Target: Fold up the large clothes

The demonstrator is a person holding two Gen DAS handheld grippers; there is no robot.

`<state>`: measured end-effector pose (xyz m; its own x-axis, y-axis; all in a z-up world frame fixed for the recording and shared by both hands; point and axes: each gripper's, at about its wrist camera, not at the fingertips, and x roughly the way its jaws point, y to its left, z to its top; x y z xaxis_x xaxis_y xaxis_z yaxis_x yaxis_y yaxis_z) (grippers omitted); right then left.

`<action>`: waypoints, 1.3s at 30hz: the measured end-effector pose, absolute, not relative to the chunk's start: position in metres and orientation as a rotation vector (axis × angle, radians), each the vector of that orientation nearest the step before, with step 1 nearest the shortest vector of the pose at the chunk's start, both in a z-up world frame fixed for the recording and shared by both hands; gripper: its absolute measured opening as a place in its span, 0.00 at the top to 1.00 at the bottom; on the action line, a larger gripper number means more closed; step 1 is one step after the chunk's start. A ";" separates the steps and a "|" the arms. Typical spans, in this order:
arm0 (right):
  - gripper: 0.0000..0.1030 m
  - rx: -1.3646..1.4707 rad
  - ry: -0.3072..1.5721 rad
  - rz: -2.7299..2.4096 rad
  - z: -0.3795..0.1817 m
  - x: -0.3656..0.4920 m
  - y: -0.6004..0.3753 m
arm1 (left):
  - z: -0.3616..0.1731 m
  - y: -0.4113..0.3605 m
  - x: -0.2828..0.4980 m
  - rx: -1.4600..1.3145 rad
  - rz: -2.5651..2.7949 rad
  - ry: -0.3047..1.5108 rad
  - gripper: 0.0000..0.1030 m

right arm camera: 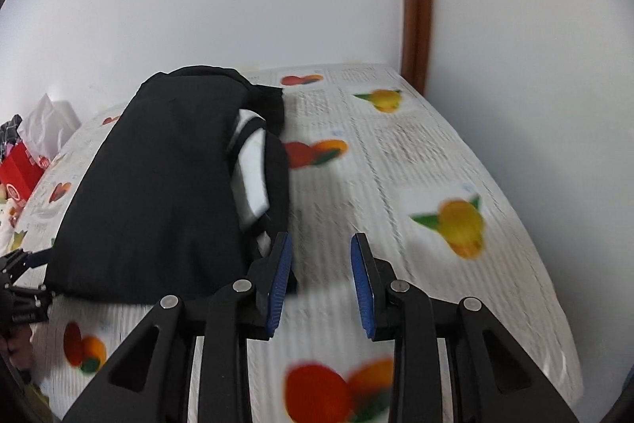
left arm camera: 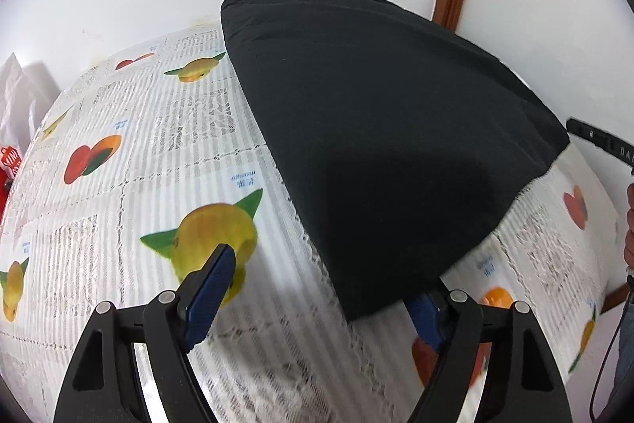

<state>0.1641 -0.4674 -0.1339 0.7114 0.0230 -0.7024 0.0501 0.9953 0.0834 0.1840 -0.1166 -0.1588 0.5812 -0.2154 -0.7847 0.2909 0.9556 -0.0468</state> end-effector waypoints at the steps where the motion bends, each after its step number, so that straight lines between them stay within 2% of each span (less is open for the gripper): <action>1: 0.70 0.104 0.790 -0.007 -0.135 0.160 -0.471 | -0.158 -0.115 0.181 0.087 -0.302 0.901 0.24; 5: 0.69 0.086 0.828 0.068 -0.145 0.150 -0.463 | -0.153 -0.112 0.169 0.080 -0.320 0.885 0.26; 9: 0.69 0.089 0.858 0.089 -0.166 0.163 -0.450 | -0.154 -0.113 0.162 0.069 -0.343 0.888 0.32; 15: 0.70 0.133 0.863 0.087 -0.182 0.188 -0.446 | -0.156 -0.117 0.163 0.057 -0.356 0.880 0.58; 17: 0.84 0.148 0.868 0.101 -0.185 0.194 -0.444 | -0.156 -0.115 0.165 0.040 -0.360 0.891 0.71; 19: 0.90 0.148 0.867 0.107 -0.186 0.198 -0.440 | -0.157 -0.114 0.166 0.025 -0.385 0.904 0.83; 23: 0.95 0.111 0.854 0.127 -0.182 0.201 -0.423 | -0.155 -0.110 0.168 0.028 -0.371 0.897 0.86; 39: 0.95 0.105 0.874 0.270 -0.172 0.244 -0.332 | -0.147 -0.018 0.185 -0.062 -0.216 0.919 0.87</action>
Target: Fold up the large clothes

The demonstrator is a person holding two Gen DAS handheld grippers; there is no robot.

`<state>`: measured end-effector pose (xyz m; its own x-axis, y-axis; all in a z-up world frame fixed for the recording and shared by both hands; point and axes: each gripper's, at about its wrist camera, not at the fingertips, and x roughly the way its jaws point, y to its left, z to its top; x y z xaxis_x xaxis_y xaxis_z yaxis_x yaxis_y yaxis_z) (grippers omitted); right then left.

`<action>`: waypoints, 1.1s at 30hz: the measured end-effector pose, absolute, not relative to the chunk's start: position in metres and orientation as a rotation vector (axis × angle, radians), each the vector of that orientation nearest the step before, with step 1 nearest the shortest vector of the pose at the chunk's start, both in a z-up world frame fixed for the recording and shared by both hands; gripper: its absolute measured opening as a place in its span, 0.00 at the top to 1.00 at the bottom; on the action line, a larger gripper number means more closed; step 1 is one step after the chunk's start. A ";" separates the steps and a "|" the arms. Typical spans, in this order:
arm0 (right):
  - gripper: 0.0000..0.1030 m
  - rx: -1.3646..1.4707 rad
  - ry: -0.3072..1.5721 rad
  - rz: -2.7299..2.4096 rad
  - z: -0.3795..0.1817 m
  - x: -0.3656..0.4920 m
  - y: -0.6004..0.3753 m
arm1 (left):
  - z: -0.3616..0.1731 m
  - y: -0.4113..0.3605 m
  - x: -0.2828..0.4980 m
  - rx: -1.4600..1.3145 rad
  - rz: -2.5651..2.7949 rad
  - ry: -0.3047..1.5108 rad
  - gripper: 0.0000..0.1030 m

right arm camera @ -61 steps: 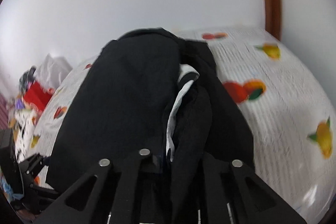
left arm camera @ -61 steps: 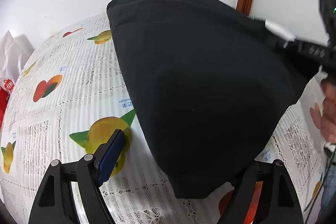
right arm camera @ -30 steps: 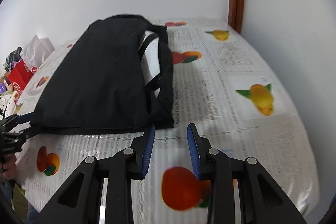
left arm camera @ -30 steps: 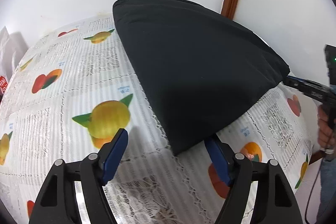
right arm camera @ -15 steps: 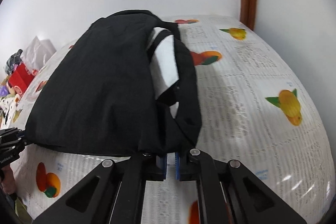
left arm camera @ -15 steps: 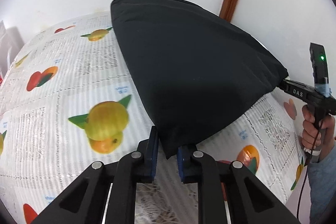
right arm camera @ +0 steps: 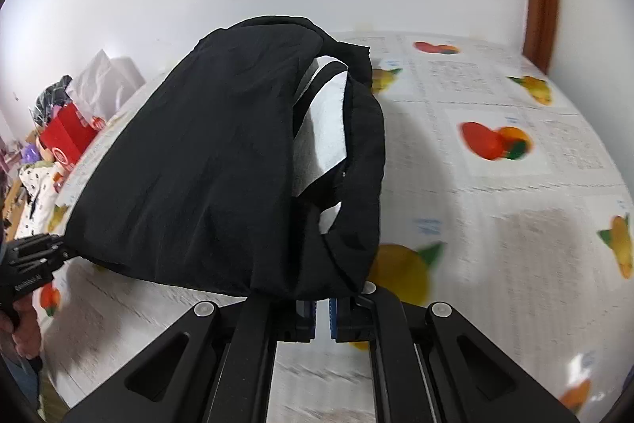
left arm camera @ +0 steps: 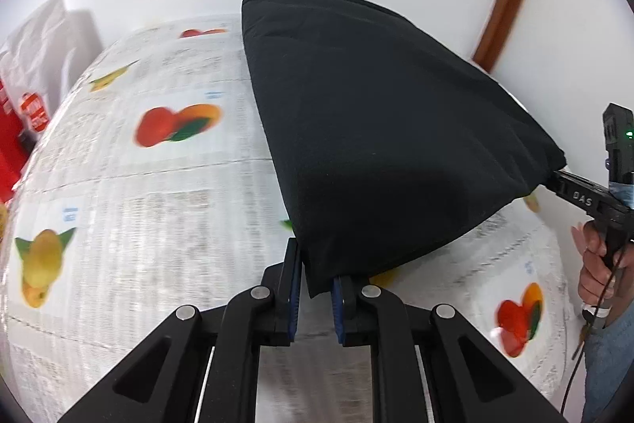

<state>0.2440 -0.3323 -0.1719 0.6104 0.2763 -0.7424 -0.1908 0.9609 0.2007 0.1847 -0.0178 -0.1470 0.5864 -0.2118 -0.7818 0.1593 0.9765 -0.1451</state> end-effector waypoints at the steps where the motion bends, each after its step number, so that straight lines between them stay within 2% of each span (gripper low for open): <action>1: 0.95 0.109 0.874 0.276 -0.172 0.244 -0.329 | -0.147 -0.014 0.186 -0.067 -0.207 0.924 0.87; 10: 0.95 0.109 0.911 0.250 -0.179 0.233 -0.337 | -0.149 -0.006 0.186 -0.074 -0.187 0.938 0.86; 17: 0.94 0.041 0.862 0.246 -0.148 0.199 -0.346 | -0.149 -0.004 0.185 -0.093 -0.181 0.960 0.86; 20: 0.87 0.029 0.819 0.279 -0.130 0.190 -0.340 | -0.144 0.000 0.176 -0.107 -0.193 0.952 0.77; 22: 0.87 0.028 0.794 0.297 -0.122 0.192 -0.333 | -0.139 0.002 0.170 -0.109 -0.196 0.940 0.69; 30: 0.87 0.099 0.788 0.314 -0.128 0.226 -0.316 | -0.117 0.000 0.157 -0.122 -0.225 0.910 0.69; 33: 0.87 0.107 0.826 0.284 -0.139 0.236 -0.316 | -0.109 -0.003 0.162 -0.111 -0.215 0.888 0.64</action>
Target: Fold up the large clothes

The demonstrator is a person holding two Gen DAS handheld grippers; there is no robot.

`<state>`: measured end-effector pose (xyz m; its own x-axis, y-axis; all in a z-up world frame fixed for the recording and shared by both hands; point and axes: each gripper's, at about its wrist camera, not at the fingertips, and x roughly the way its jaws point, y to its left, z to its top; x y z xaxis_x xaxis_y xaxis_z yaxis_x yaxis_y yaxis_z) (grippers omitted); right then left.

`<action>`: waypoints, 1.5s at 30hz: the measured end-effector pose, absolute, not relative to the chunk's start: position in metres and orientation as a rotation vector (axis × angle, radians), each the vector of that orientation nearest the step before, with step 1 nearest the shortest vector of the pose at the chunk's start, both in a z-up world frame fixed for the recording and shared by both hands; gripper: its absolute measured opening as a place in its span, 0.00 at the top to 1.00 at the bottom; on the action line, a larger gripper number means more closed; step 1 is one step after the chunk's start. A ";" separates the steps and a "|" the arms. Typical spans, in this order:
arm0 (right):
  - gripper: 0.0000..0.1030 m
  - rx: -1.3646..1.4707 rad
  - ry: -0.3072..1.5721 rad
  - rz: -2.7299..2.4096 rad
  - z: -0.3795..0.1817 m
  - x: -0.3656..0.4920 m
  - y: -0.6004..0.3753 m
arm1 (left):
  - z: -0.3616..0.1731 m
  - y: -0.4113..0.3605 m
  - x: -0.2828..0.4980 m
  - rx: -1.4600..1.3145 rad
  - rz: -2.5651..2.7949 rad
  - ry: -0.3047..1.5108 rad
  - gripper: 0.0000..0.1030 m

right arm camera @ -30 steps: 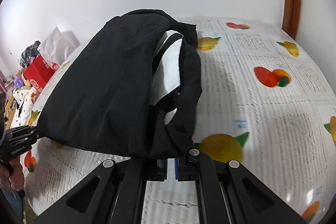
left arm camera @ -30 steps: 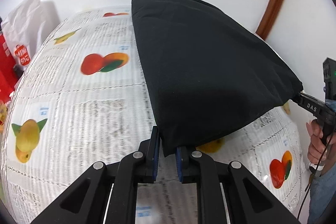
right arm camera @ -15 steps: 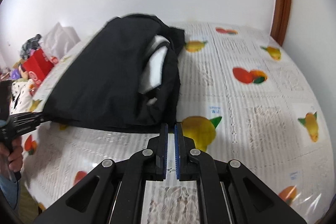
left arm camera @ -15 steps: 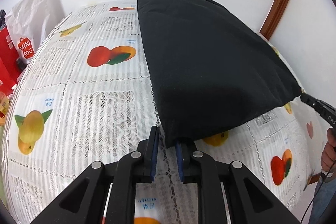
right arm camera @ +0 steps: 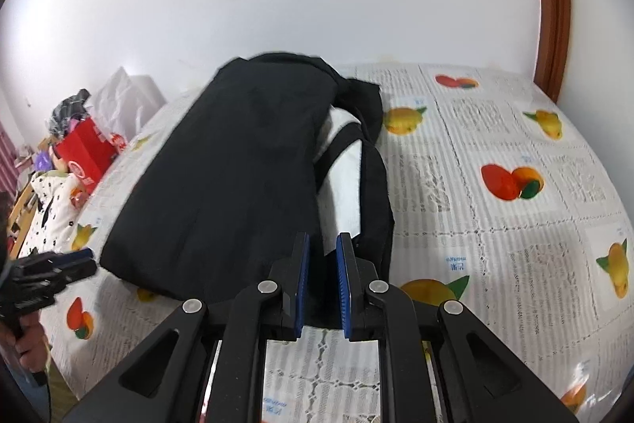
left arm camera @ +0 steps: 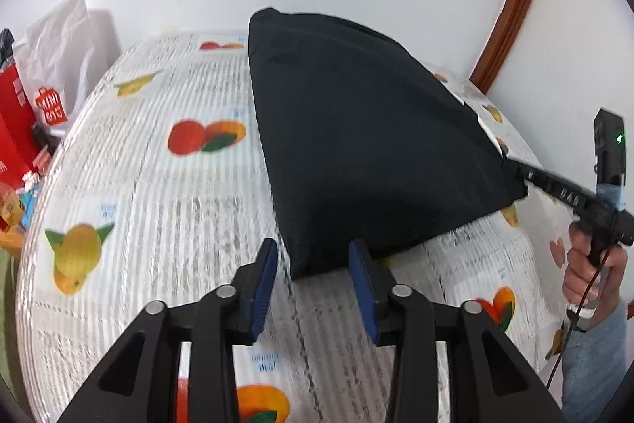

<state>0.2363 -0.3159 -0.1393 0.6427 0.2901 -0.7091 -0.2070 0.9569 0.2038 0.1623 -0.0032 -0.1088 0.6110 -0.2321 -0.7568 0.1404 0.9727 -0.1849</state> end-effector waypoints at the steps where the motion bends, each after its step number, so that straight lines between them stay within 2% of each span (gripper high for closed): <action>1: 0.87 0.104 0.838 0.275 -0.143 0.238 -0.316 | -0.108 -0.004 0.164 -0.108 -0.211 0.885 0.64; 5: 0.87 0.087 0.863 0.260 -0.149 0.238 -0.319 | -0.115 -0.006 0.182 -0.106 -0.178 0.896 0.64; 11: 0.85 0.091 0.804 0.316 -0.134 0.227 -0.315 | -0.124 -0.008 0.189 -0.127 -0.180 0.912 0.64; 16: 0.85 0.072 0.833 0.294 -0.144 0.247 -0.300 | -0.124 -0.010 0.190 -0.116 -0.163 0.906 0.54; 18: 0.89 0.104 0.843 0.279 -0.149 0.256 -0.299 | -0.124 -0.010 0.191 -0.114 -0.156 0.907 0.53; 19: 0.98 0.115 0.835 0.285 -0.148 0.257 -0.298 | -0.124 -0.010 0.190 -0.115 -0.157 0.908 0.53; 23: 0.98 0.132 0.765 0.290 -0.136 0.250 -0.301 | -0.121 -0.008 0.186 -0.110 -0.152 0.904 0.53; 27: 0.97 0.088 0.787 0.256 -0.135 0.245 -0.298 | -0.119 -0.005 0.182 -0.116 -0.135 0.903 0.51; 39: 0.94 0.027 0.865 0.111 -0.127 0.204 -0.305 | -0.093 -0.006 0.146 -0.102 -0.096 0.856 0.37; 40: 0.90 0.028 0.859 0.113 -0.122 0.199 -0.306 | -0.091 -0.006 0.142 -0.102 -0.093 0.849 0.35; 42: 0.74 0.034 0.843 0.109 -0.110 0.186 -0.307 | -0.083 -0.008 0.131 -0.105 -0.087 0.831 0.33; 43: 0.58 0.037 0.833 0.099 -0.103 0.179 -0.307 | -0.080 -0.009 0.127 -0.106 -0.084 0.826 0.31; 44: 0.47 0.039 0.817 0.086 -0.095 0.170 -0.308 | -0.077 -0.010 0.122 -0.108 -0.081 0.819 0.31; 45: 0.44 0.040 0.800 0.075 -0.089 0.163 -0.308 | -0.074 -0.011 0.117 -0.110 -0.076 0.812 0.29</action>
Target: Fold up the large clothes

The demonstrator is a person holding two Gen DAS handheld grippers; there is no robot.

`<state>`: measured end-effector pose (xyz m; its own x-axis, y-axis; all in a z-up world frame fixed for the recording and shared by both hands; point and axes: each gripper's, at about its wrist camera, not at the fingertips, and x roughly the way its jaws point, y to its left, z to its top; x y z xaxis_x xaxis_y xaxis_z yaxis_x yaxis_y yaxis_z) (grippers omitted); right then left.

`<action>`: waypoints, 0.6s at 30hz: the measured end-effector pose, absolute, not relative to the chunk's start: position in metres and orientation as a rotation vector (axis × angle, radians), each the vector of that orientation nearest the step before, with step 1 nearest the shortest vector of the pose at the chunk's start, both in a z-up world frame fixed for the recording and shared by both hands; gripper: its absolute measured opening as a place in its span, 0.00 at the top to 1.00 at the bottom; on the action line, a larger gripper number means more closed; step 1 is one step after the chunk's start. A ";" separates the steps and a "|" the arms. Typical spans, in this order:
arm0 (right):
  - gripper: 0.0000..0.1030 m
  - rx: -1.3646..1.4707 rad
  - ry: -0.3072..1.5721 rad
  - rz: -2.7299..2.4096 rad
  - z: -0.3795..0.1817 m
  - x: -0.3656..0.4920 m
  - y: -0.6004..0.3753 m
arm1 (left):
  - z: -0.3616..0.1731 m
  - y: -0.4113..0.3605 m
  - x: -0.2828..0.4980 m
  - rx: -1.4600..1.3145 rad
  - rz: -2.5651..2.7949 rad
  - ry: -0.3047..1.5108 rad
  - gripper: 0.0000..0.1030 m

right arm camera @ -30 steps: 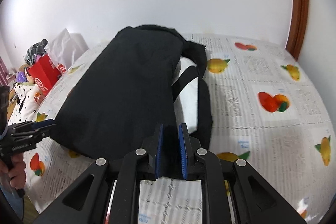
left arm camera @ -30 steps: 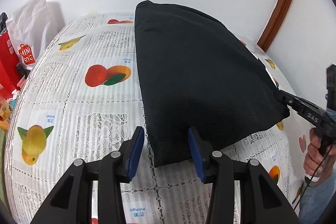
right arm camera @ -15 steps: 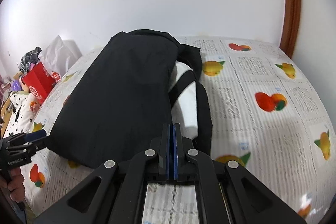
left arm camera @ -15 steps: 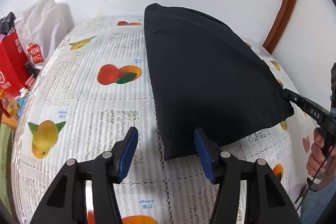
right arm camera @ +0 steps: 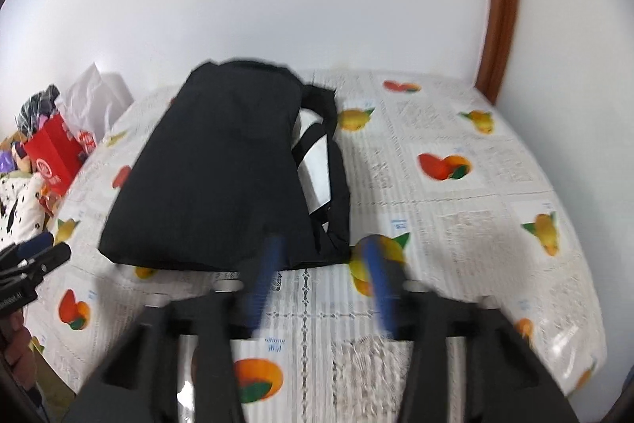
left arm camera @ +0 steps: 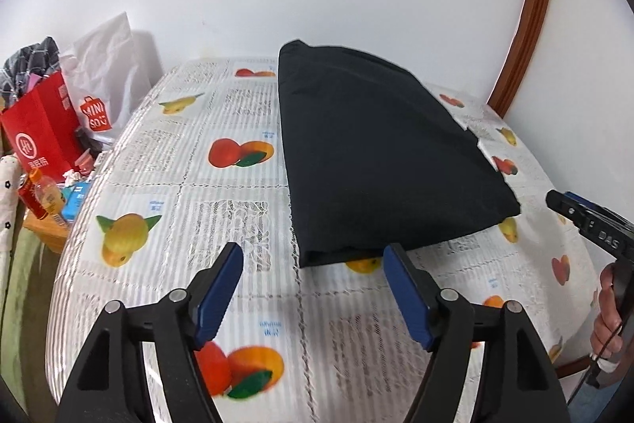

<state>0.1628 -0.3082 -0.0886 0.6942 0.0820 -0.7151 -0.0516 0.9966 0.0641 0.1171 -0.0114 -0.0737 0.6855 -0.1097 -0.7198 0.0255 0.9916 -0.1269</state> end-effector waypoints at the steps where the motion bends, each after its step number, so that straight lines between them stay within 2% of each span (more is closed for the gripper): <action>1: 0.42 0.038 0.781 0.062 -0.081 0.152 -0.309 | -0.071 -0.012 0.112 -0.110 -0.068 0.810 0.27; 6: 0.39 0.042 0.767 0.031 -0.064 0.117 -0.309 | -0.060 -0.017 0.084 -0.115 -0.069 0.795 0.24; 8: 0.24 0.049 0.762 0.022 -0.059 0.102 -0.309 | -0.055 -0.019 0.072 -0.111 -0.066 0.776 0.21; 10: 0.16 0.042 0.743 0.009 -0.054 0.086 -0.308 | -0.050 -0.021 0.061 -0.103 -0.067 0.758 0.18; 18: 0.03 0.005 0.701 -0.021 -0.041 0.034 -0.303 | -0.027 -0.029 0.022 -0.074 -0.040 0.683 0.11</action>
<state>0.0337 -0.3033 -0.0406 0.7638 -0.0178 -0.6452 0.0213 0.9998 -0.0024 0.0215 -0.0287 -0.0272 0.7752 -0.0616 -0.6287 0.0131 0.9966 -0.0815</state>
